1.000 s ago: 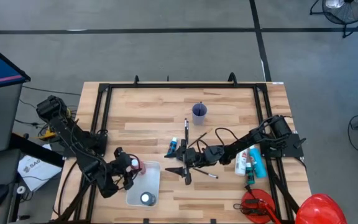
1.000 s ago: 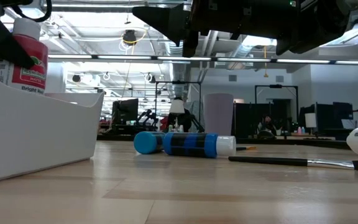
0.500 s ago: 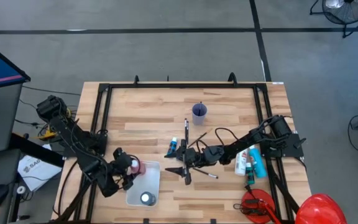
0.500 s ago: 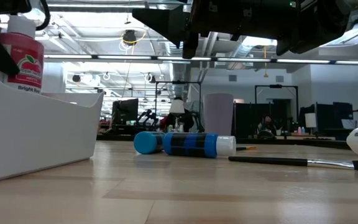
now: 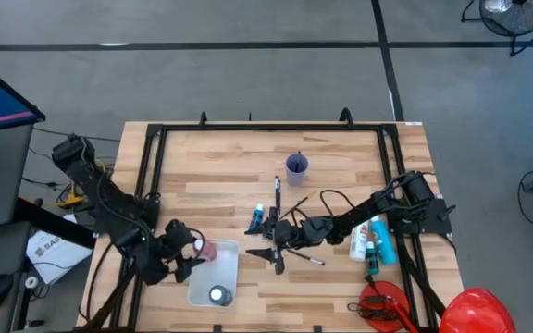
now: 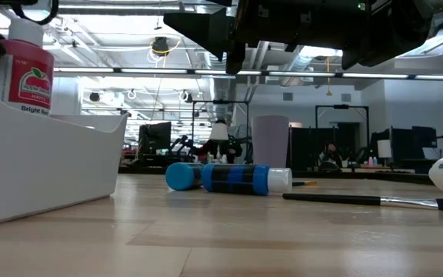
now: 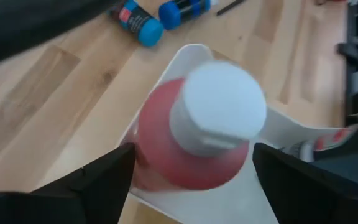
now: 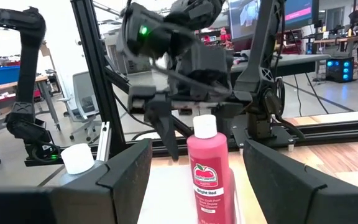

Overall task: Pick & Place Paint Supplies
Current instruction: Put the red paint bottle into the white bin, then put the gold paint brush into the violet cup

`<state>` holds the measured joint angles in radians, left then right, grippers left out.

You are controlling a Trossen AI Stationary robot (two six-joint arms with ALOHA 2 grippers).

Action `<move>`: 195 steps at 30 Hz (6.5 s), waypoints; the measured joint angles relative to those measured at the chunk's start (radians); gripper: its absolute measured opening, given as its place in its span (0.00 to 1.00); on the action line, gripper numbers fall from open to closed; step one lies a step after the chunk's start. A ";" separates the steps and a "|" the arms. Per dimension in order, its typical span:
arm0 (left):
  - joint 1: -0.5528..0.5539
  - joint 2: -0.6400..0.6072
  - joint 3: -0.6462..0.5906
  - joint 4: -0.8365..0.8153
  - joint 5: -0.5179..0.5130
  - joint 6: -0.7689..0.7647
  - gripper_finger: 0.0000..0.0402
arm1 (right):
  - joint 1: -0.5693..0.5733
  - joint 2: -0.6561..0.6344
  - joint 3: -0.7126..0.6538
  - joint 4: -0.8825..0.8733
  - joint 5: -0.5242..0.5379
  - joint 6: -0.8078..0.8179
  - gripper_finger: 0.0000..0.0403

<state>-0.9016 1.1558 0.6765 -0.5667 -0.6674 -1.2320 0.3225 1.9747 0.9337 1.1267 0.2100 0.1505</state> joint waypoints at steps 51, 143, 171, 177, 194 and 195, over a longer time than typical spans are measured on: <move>0.000 -0.195 0.002 0.281 -0.602 0.430 0.75 | -0.030 0.000 0.000 0.010 0.023 0.086 0.60; 0.510 -0.023 -0.055 0.691 -0.145 1.043 0.75 | -0.572 -0.412 -0.291 -1.312 -0.165 -0.477 0.60; 0.509 -0.023 -0.055 0.700 -0.084 1.041 0.75 | -0.624 -0.331 -0.258 -1.358 -0.267 -0.483 0.19; 0.509 -0.023 -0.055 0.705 -0.044 1.041 0.75 | -0.613 -0.332 -0.257 -1.372 -0.252 -0.399 0.03; 0.611 0.092 -0.056 0.733 0.203 1.075 0.75 | -0.424 -0.312 -0.041 -1.669 -0.240 -0.234 0.00; 0.630 0.117 -0.056 0.748 0.239 1.078 0.75 | -0.413 -0.314 -0.025 -1.675 -0.238 -0.230 0.00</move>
<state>-0.2714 1.2724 0.6209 0.1818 -0.4283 -0.1544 -0.0905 1.6610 0.9089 -0.5480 -0.0281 -0.0797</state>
